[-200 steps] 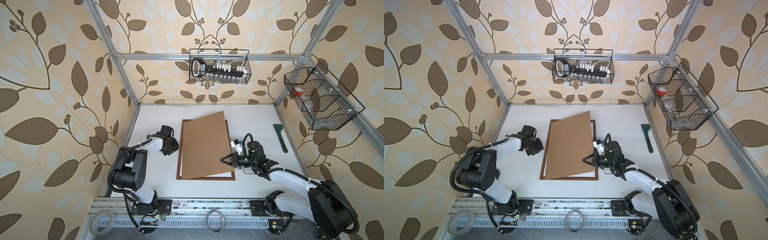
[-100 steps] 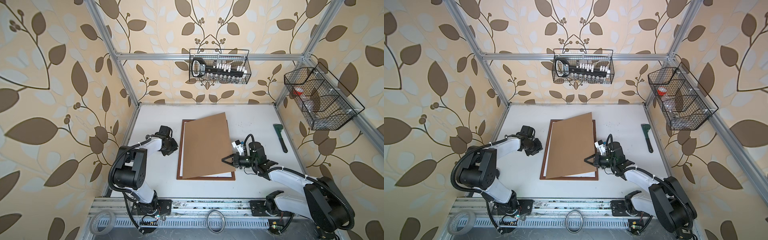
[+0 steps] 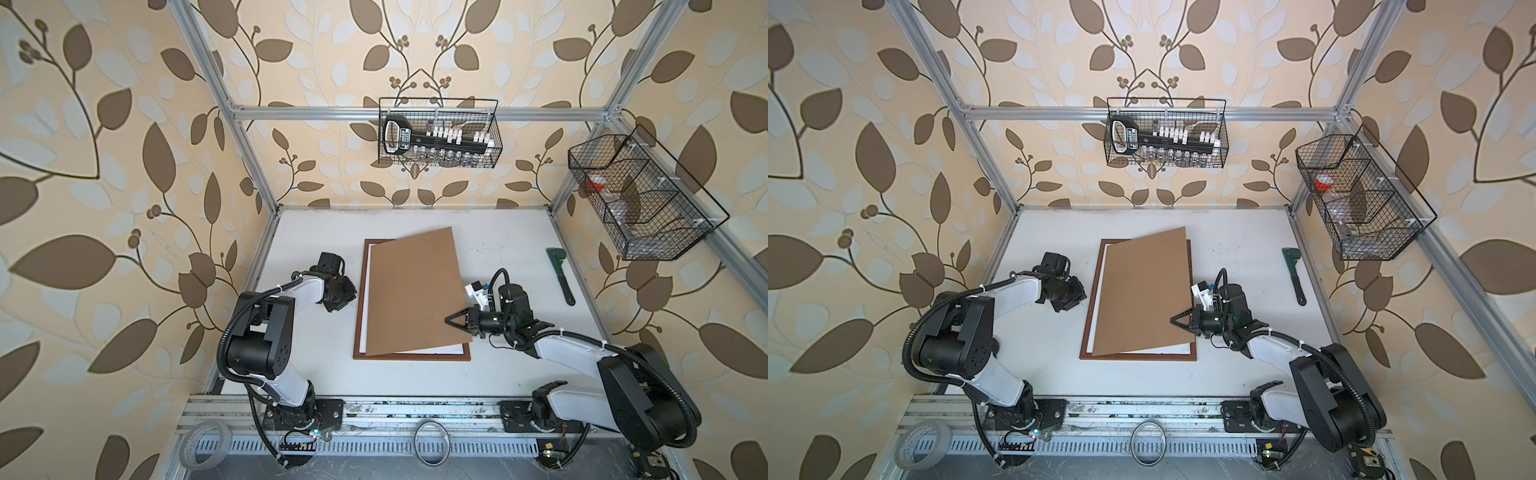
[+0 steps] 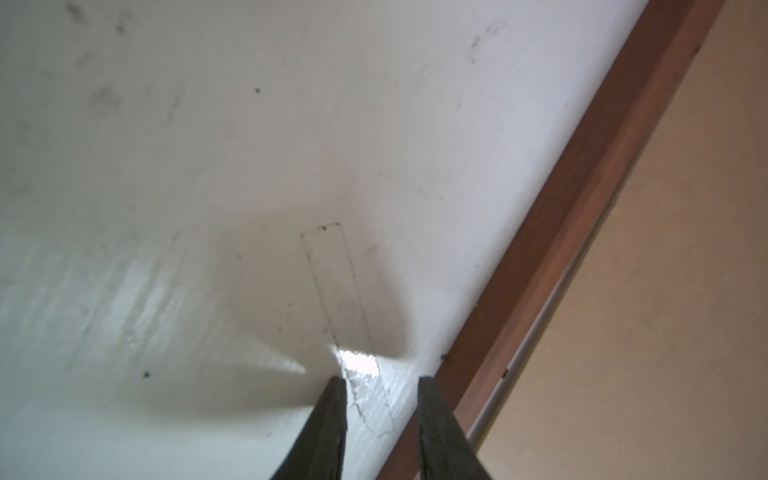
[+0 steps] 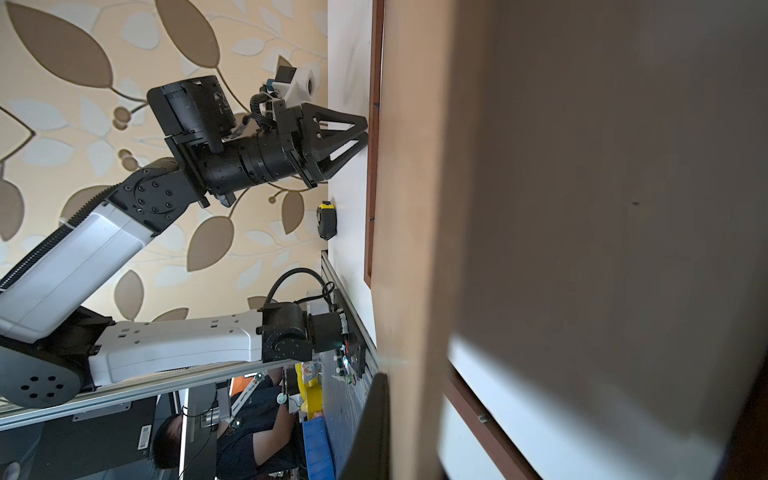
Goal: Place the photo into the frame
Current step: 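Push the brown board into the frame with the right gripper while left steadies the frame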
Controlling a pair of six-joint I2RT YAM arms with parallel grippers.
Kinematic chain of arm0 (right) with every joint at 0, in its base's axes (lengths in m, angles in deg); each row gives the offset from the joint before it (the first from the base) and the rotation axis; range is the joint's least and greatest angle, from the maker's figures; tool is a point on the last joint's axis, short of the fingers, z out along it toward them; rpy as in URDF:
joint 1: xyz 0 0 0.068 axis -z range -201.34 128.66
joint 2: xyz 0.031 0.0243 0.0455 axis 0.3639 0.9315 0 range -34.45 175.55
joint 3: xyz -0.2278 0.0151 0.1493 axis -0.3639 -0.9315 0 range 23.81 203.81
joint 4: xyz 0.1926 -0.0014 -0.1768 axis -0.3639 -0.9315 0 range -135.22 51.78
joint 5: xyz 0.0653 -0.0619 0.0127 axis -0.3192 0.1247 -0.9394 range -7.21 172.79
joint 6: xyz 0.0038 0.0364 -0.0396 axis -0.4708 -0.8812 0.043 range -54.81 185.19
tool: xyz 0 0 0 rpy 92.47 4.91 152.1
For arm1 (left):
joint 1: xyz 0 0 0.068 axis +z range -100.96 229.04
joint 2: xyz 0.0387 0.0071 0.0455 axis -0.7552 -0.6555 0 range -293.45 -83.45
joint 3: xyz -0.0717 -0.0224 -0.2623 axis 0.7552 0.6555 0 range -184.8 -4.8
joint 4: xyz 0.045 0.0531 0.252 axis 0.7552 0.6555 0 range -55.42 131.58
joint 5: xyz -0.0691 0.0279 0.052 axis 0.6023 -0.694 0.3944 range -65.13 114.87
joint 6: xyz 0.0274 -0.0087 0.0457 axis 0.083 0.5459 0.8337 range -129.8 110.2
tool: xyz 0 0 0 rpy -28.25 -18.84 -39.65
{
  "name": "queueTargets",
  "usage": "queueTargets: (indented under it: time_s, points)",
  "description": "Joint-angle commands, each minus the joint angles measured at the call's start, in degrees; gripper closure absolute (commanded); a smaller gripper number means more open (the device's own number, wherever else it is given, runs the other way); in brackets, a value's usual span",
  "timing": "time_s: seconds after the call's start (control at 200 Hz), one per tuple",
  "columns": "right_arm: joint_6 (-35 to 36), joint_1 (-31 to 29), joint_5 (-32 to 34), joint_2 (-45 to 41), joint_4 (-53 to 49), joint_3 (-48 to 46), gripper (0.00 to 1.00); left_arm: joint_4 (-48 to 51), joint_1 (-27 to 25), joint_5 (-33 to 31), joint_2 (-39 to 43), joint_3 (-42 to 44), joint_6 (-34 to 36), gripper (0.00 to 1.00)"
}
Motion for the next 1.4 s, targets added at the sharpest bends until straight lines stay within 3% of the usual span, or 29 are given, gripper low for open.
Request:
queueTargets:
  time_s: [0.0,0.66,1.0,1.394]
  points:
    - [4.15,1.26,4.77,1.02,2.21,-1.95,1.00,1.12,0.36,0.57,-1.72,1.80,-1.22,0.70]
    - [0.33,1.17,7.33,6.10,11.31,-3.53,1.00,0.80,-1.30,0.91,-2.52,2.14,-1.35,0.72]
    - [-1.66,0.10,5.19,6.71,12.08,-3.00,1.00,-0.05,-2.49,1.52,-3.02,2.36,-2.00,0.73]
    - [-2.67,-5.92,9.73,7.66,10.76,-0.68,1.00,-2.36,-4.86,2.76,-4.26,3.60,-3.58,0.78]
